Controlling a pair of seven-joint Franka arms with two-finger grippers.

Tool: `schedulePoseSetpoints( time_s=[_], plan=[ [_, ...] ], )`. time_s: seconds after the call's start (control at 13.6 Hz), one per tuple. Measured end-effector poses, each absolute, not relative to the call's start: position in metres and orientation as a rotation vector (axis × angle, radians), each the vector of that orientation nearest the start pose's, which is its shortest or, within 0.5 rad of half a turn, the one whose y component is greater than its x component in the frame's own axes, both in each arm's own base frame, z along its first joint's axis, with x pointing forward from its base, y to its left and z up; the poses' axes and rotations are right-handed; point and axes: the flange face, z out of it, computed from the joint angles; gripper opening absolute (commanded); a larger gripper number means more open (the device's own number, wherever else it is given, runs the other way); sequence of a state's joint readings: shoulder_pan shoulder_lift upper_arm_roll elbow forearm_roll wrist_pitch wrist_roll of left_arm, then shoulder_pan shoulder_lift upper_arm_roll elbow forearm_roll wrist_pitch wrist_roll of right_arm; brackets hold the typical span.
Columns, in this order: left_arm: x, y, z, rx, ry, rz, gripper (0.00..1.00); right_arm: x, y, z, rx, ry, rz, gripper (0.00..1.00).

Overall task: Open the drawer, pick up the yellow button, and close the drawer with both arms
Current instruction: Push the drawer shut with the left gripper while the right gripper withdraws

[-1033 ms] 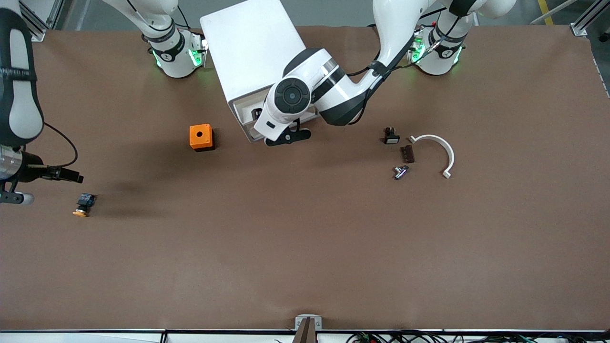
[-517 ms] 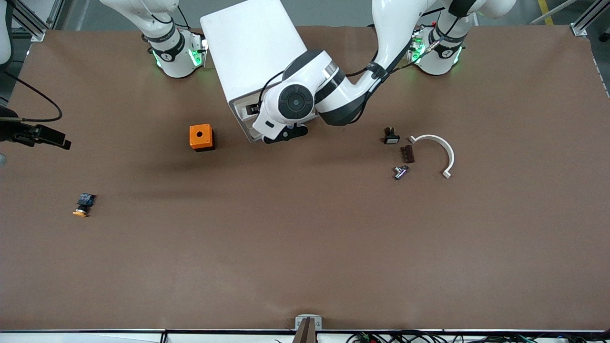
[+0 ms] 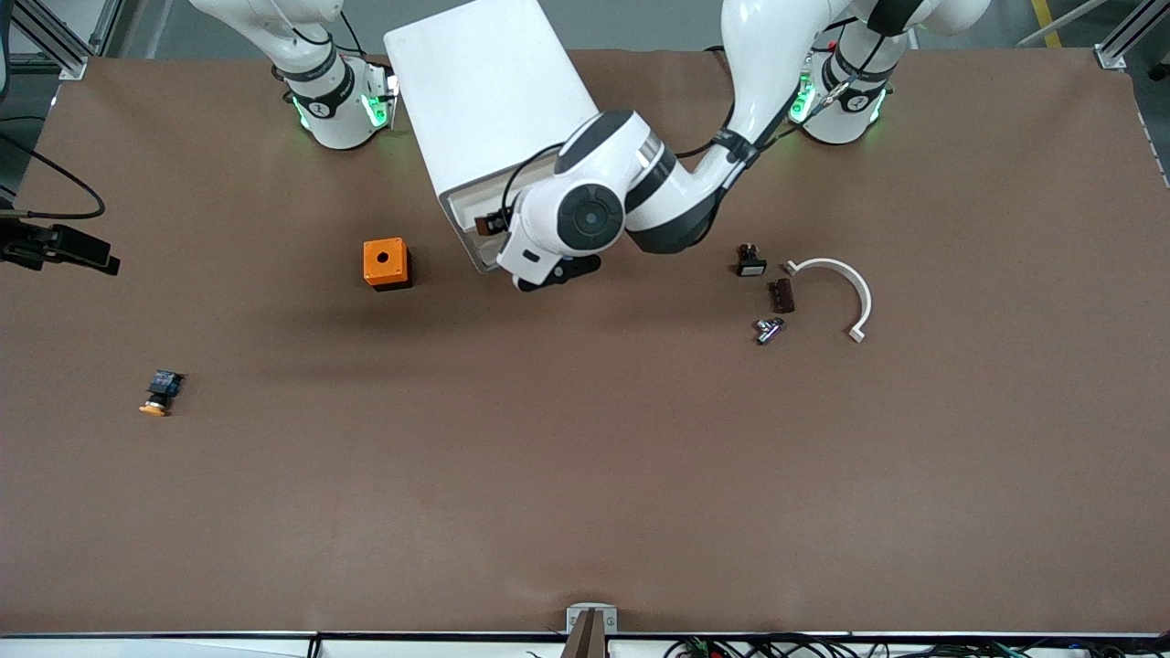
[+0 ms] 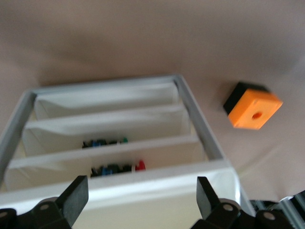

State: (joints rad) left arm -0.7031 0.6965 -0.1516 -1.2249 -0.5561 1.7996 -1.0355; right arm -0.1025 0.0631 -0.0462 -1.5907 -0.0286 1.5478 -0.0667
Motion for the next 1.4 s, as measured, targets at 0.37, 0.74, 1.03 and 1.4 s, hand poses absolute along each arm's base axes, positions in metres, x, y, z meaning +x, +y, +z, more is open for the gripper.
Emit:
schedulePoseSetpoints(
  time_s=[0.37, 0.74, 1.03, 1.4],
  plan=[
    [0.481, -0.552, 0.365, -3.204, -0.592, 0.844, 1.0, 0.569, -0.059, 0.608, -3.174, 0.225, 0.123, 1.0],
    [0.434, -0.59, 0.351, -3.183, -0.466, 0.859, 1.0, 0.539, -0.049, 0.685, -3.169, 0.229, 0.186, 1.0],
    [0.432, -0.591, 0.351, -3.182, -0.46, 0.859, 1.0, 0.535, -0.045, 0.694, -3.152, 0.201, 0.193, 1.0],
    [0.423, -0.598, 0.351, -3.18, -0.45, 0.894, 1.0, 0.536, -0.022, 0.684, -3.146, 0.108, 0.275, 1.0]
  ],
)
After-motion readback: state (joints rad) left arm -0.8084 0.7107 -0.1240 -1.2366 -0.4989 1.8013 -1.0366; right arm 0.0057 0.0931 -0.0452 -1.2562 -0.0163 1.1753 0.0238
